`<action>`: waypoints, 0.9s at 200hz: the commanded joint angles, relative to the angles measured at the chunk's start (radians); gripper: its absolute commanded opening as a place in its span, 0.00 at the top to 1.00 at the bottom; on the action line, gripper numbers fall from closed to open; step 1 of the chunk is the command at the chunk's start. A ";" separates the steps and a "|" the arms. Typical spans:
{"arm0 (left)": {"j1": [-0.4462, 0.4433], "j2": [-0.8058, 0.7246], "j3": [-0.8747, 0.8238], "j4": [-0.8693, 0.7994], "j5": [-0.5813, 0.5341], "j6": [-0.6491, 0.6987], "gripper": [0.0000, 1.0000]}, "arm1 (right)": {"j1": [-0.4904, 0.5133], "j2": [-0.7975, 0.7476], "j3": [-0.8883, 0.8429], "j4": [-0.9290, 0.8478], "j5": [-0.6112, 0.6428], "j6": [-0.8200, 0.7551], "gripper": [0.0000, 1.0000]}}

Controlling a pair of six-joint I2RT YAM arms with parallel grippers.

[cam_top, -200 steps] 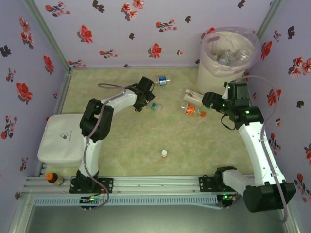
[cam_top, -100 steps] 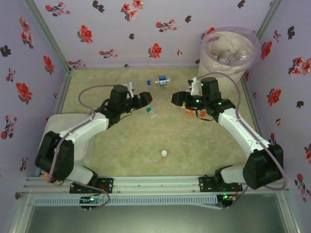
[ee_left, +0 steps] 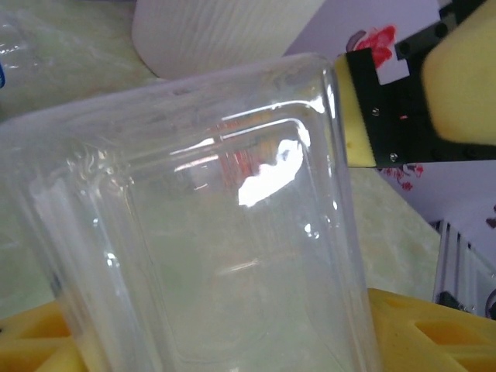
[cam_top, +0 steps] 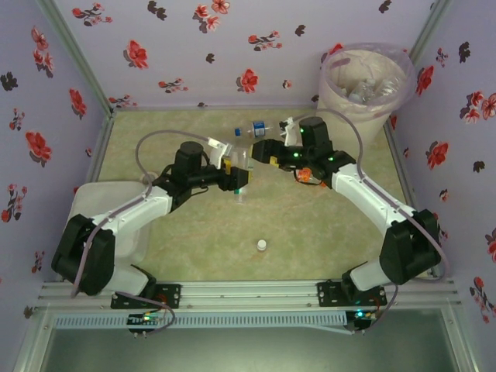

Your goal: Put the plastic bottles in the bin

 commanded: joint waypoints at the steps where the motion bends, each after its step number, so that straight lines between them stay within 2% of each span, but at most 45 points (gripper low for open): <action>1: -0.013 0.022 0.071 -0.002 0.038 0.106 0.73 | 0.011 0.013 0.012 0.053 -0.033 0.008 0.09; 30: -0.026 0.041 0.080 0.039 0.069 0.090 0.73 | 0.018 0.038 0.028 0.043 -0.013 0.005 0.10; 45: -0.030 0.049 0.075 0.053 0.069 0.084 0.73 | 0.019 0.050 0.030 0.054 0.003 0.006 0.14; 75: -0.031 0.064 0.054 0.101 0.069 0.049 0.69 | 0.018 0.054 0.049 0.025 0.040 -0.003 0.30; 102: -0.033 0.083 0.056 0.122 0.069 0.025 0.62 | 0.017 0.040 0.053 0.028 0.062 -0.005 0.49; 123: -0.033 0.090 0.049 0.147 0.067 0.001 0.51 | 0.010 0.028 0.070 0.018 0.077 -0.010 0.62; 159: -0.032 0.052 -0.007 0.183 -0.026 -0.037 0.05 | -0.063 -0.022 0.189 -0.151 0.154 -0.126 0.66; 166: -0.030 0.042 -0.016 0.177 -0.042 -0.045 0.01 | -0.091 -0.037 0.229 -0.199 0.178 -0.159 0.67; 180: -0.027 0.024 -0.033 0.161 -0.068 -0.057 0.00 | -0.153 -0.063 0.327 -0.299 0.248 -0.237 0.71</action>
